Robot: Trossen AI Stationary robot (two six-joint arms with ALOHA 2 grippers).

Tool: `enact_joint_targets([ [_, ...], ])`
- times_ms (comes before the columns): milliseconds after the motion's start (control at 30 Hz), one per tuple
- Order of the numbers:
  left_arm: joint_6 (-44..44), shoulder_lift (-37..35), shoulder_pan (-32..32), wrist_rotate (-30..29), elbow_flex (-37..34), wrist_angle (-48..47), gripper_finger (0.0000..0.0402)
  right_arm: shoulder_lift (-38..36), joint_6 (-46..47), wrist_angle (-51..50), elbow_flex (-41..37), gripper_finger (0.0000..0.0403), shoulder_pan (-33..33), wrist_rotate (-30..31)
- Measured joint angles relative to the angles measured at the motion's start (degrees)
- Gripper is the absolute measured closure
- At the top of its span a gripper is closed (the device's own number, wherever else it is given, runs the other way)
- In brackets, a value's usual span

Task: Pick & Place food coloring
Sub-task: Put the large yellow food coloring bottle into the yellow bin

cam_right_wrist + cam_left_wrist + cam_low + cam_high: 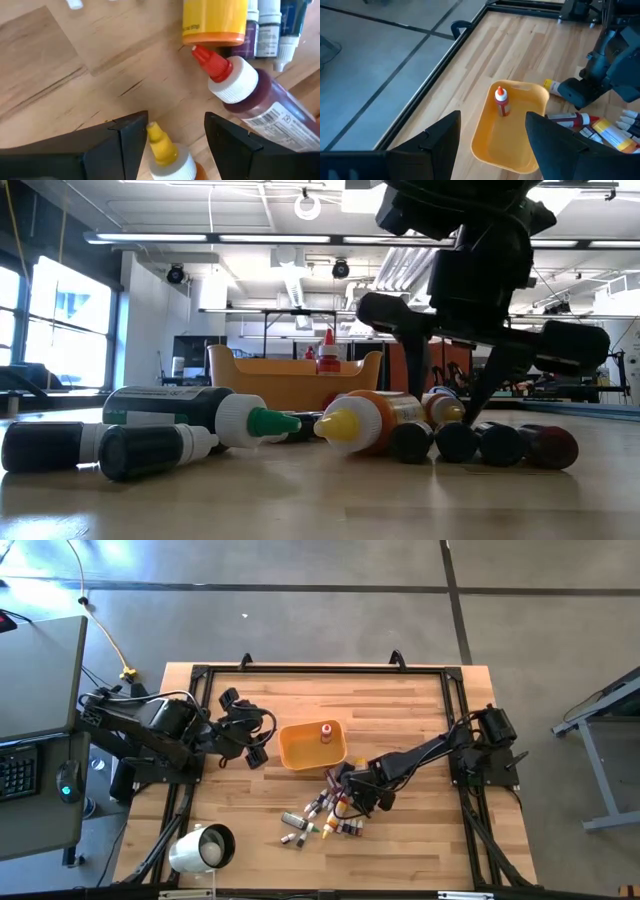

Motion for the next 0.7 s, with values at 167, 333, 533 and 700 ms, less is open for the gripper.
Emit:
enact_joint_targets([
  [167, 0.0, 0.0, 0.0, -0.01, 0.0, -0.07, 0.0181, -0.3, -1.3, 2.85, -0.23, 0.0212, -0.04, 2.26],
  [333, -0.02, 0.0, 0.0, 0.15, 0.0, -0.07, 0.0181, -0.36, -2.53, 3.99, -0.23, 0.0212, -0.28, 7.92],
  [533, -0.04, 0.02, 0.0, 1.13, 0.0, -0.11, 0.0181, -1.16, -2.46, -0.31, -0.23, 0.0212, 1.07, 13.84],
  [700, -0.03, 0.02, 0.0, 1.13, 0.0, -0.31, 0.0181, -1.13, -1.17, -2.91, -0.23, 0.0212, 0.75, 11.29],
])
